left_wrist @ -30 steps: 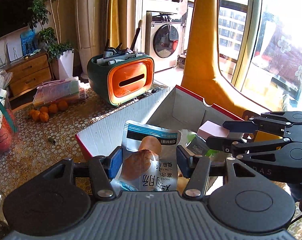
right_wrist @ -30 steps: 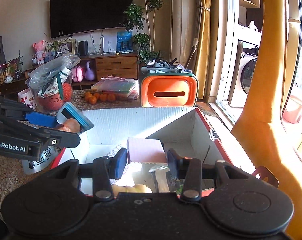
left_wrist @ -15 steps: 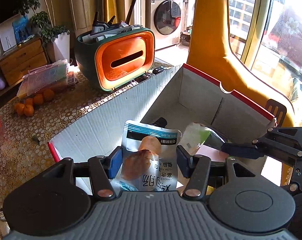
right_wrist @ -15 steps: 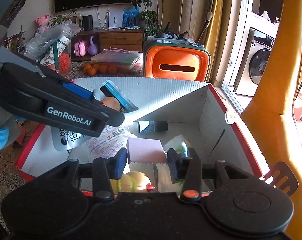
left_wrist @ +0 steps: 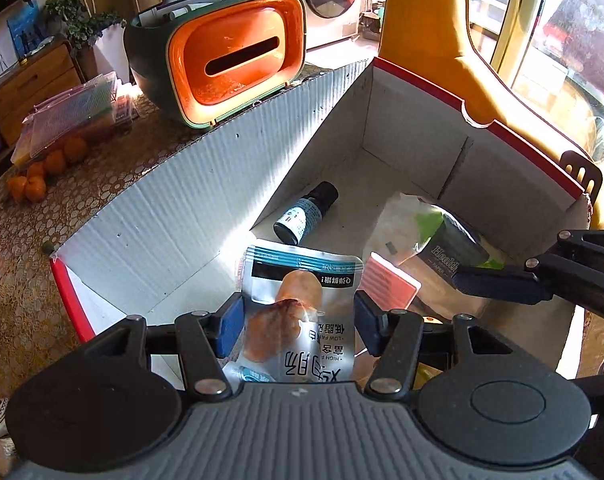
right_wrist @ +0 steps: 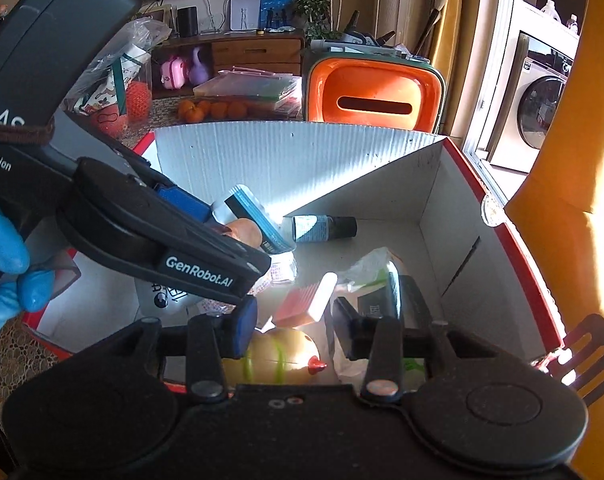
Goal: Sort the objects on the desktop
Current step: 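Open left tool to drop the white pack while right tool releases the sticky note into the box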
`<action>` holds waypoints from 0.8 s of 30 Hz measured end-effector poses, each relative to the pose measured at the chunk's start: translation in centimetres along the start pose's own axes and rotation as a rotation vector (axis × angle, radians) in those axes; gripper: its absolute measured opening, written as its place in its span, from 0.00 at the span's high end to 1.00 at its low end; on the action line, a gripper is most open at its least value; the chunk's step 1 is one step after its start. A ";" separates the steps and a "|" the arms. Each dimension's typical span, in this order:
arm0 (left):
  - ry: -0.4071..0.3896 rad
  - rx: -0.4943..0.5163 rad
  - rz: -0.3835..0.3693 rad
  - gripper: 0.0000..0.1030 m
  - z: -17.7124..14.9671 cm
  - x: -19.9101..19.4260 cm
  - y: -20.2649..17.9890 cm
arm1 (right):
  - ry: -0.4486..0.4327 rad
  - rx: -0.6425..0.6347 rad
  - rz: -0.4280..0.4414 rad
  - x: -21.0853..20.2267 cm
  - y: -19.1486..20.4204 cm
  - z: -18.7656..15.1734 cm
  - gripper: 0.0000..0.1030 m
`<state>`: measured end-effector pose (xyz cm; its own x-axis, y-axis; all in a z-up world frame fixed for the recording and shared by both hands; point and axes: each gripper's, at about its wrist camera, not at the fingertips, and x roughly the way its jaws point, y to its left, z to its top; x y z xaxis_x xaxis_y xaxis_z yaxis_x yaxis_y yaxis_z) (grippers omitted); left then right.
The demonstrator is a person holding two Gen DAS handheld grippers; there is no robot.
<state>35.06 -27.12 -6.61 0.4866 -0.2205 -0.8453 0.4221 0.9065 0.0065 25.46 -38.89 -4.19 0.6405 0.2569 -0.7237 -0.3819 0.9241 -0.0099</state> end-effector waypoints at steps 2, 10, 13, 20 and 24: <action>0.012 -0.008 -0.009 0.43 0.1 0.1 0.2 | 0.000 0.004 -0.002 -0.1 0.0 -0.1 0.60; -0.005 -0.024 -0.015 0.40 -0.1 -0.5 0.4 | -0.019 0.034 0.013 -1.2 -0.6 -0.3 0.52; -0.027 -0.027 -0.007 0.38 -0.4 -1.1 0.4 | -0.030 0.035 0.010 -1.6 -0.6 -0.5 0.48; -0.096 -0.017 -0.023 0.34 -1.5 -3.5 0.0 | -0.050 0.050 0.016 -2.5 -0.4 -0.7 0.39; -0.131 -0.033 -0.037 0.34 -2.3 -5.1 0.1 | -0.063 0.054 0.024 -3.3 -0.1 -0.7 0.36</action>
<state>30.90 -25.05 -3.51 0.5675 -0.2970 -0.7680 0.4169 0.9079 -0.0431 22.93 -40.00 -2.33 0.6728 0.2946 -0.6786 -0.3623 0.9310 0.0450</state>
